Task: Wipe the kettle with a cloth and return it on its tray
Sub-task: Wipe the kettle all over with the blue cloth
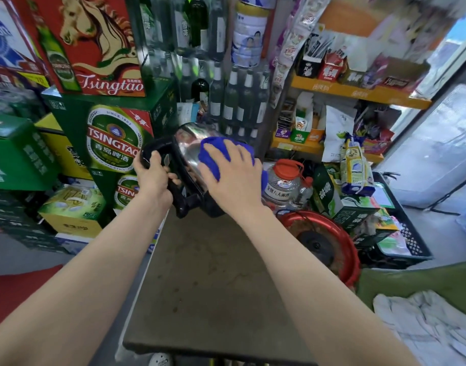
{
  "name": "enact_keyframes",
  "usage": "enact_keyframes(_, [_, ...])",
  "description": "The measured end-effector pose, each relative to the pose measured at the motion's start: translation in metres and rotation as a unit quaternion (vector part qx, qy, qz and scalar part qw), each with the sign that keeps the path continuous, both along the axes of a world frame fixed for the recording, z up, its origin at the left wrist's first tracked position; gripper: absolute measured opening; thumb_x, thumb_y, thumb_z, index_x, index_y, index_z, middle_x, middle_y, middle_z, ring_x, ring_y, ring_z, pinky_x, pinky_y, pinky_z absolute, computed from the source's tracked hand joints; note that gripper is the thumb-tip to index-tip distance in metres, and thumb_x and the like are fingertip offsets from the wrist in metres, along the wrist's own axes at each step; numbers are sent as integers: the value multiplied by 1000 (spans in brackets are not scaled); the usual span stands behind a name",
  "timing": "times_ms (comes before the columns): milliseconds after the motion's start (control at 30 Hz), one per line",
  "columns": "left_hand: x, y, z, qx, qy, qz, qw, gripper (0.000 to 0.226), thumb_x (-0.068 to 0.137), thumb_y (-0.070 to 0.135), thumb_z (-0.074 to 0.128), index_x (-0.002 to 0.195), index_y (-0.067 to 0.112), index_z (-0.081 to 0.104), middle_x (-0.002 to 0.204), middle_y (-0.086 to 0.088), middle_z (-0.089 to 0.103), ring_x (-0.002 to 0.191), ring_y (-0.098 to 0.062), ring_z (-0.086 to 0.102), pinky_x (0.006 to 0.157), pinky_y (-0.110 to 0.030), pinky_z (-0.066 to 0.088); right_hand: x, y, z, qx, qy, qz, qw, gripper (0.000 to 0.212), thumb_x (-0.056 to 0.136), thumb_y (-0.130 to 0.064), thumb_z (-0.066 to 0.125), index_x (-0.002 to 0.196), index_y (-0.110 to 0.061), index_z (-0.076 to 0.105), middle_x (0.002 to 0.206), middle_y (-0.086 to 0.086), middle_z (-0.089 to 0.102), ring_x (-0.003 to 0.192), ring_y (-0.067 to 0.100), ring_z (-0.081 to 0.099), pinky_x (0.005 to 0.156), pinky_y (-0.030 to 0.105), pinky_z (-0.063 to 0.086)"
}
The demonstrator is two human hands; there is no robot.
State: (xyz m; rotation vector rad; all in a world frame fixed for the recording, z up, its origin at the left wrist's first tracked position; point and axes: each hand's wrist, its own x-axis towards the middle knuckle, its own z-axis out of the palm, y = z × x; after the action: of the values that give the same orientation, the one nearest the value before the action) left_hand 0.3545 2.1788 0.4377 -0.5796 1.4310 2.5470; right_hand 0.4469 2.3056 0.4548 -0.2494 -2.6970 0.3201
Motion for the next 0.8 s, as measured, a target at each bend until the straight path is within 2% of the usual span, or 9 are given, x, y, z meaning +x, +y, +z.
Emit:
enact_keyframes(100, [1, 0, -6, 1, -11, 2, 1000, 35, 101, 33, 45, 135, 39, 38, 65, 1, 41, 45, -9, 35, 41, -15, 33, -4, 2, -1, 91, -26, 66, 993, 54, 99, -60, 33, 146, -37, 47, 159, 1, 41, 145, 31, 37, 112, 54, 33])
enact_keyframes(200, [1, -10, -7, 15, 0, -22, 1000, 36, 100, 34, 48, 133, 44, 39, 64, 2, 43, 44, -7, 38, 41, -17, 34, -12, 38, 5, -213, -30, 36, 976, 51, 100, -61, 35, 143, -38, 49, 152, -2, 50, 136, 22, 47, 109, 40, 38])
enact_keyframes(233, [1, -14, -6, 22, 10, -32, 999, 36, 99, 35, 49, 133, 45, 40, 64, 3, 44, 43, -7, 38, 40, -18, 34, -13, 49, 7, -375, -30, -13, 927, 50, 99, -61, 39, 139, -35, 54, 146, 1, 56, 129, 23, 54, 108, 38, 41])
enact_keyframes(300, [0, -20, -1, 29, 39, -53, 997, 35, 99, 35, 49, 133, 44, 42, 61, 4, 43, 42, -6, 37, 38, -18, 33, -12, 70, 3, -646, -78, -110, 752, 49, 98, -59, 48, 126, -22, 65, 128, 10, 69, 114, 28, 66, 103, 41, 51])
enact_keyframes(367, [-2, -23, 5, 12, 79, -79, 994, 35, 100, 36, 48, 133, 43, 42, 56, 6, 43, 42, -6, 36, 38, -18, 31, -10, 80, -2, -712, -96, -137, 682, 42, 101, -52, 49, 111, -18, 72, 108, 10, 75, 93, 26, 74, 87, 35, 60])
enact_keyframes(433, [-4, -22, 12, -24, 115, -112, 987, 35, 100, 37, 48, 134, 43, 41, 53, 8, 44, 41, -6, 35, 37, -18, 32, -15, 81, 5, -698, -92, -137, 697, 45, 100, -54, 48, 108, -16, 70, 101, 6, 76, 88, 24, 73, 80, 33, 58])
enact_keyframes(533, [-3, -18, 15, -66, 152, -156, 974, 32, 99, 39, 50, 130, 46, 44, 54, 8, 45, 42, -8, 37, 38, -20, 33, -28, 68, 26, -613, -26, -112, 782, 52, 100, -58, 44, 130, -19, 59, 116, 3, 69, 107, 21, 65, 88, 33, 53])
enact_keyframes(667, [1, -8, 6, -100, 154, -145, 972, 32, 98, 39, 51, 128, 48, 44, 59, 5, 46, 42, -9, 38, 38, -22, 34, -24, 27, 22, -256, 50, 6, 965, 51, 102, -55, 34, 148, -35, 43, 158, 0, 42, 147, 23, 36, 117, 48, 33])
enact_keyframes(800, [1, -5, -4, -113, 146, -80, 980, 34, 98, 36, 50, 129, 46, 41, 57, 4, 46, 40, -8, 39, 39, -21, 35, 2, -8, -21, 92, 12, 84, 992, 50, 100, -54, 41, 147, -38, 48, 161, 2, 38, 151, 32, 27, 116, 58, 27])
